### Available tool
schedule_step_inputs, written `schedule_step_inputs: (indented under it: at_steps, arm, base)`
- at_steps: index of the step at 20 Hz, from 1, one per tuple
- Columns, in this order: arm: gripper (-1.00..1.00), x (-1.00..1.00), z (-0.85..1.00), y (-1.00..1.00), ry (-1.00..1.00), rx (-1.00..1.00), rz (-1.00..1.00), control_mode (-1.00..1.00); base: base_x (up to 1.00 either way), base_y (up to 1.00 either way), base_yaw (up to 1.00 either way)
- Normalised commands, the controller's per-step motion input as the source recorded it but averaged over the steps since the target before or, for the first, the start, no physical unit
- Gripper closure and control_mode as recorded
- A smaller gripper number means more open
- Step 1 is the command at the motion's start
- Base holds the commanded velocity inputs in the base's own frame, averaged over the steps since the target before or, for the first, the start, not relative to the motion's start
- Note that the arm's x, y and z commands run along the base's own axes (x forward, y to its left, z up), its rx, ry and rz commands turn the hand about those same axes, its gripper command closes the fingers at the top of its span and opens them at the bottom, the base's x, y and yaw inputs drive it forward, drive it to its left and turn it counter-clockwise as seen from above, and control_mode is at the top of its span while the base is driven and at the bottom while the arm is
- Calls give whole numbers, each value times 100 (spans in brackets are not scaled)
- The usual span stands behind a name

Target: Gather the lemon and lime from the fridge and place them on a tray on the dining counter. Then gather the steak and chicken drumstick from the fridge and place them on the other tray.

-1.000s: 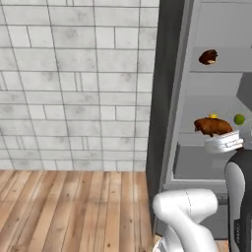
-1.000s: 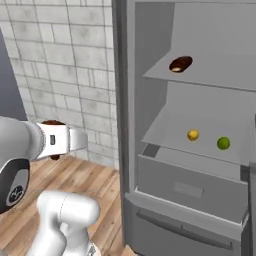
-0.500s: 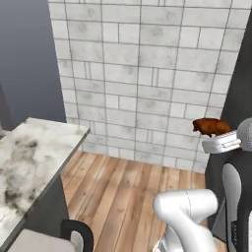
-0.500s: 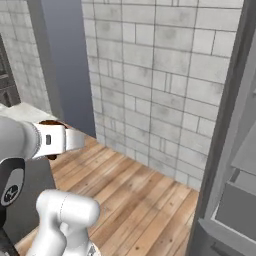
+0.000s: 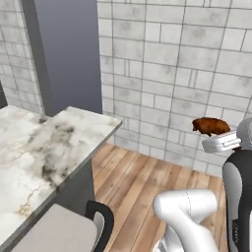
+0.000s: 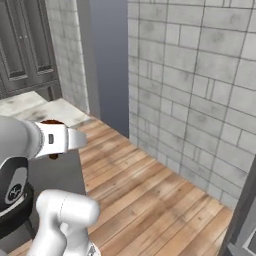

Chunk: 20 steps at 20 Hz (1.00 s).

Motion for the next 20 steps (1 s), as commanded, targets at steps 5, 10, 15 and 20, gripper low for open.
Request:
schedule_step_inputs:
  at_steps: [5,10,15,20]
  arm:
    - [100,0,0,0,0,0,0,100]
    - [100,0,0,0,0,0,0,100]
    - [100,0,0,0,0,0,0,100]
    - [100,0,0,0,0,0,0,100]
  base:
    - [-27,0,24]
    - [-25,0,27]
    - [-21,0,30]
    - [-31,2,42]
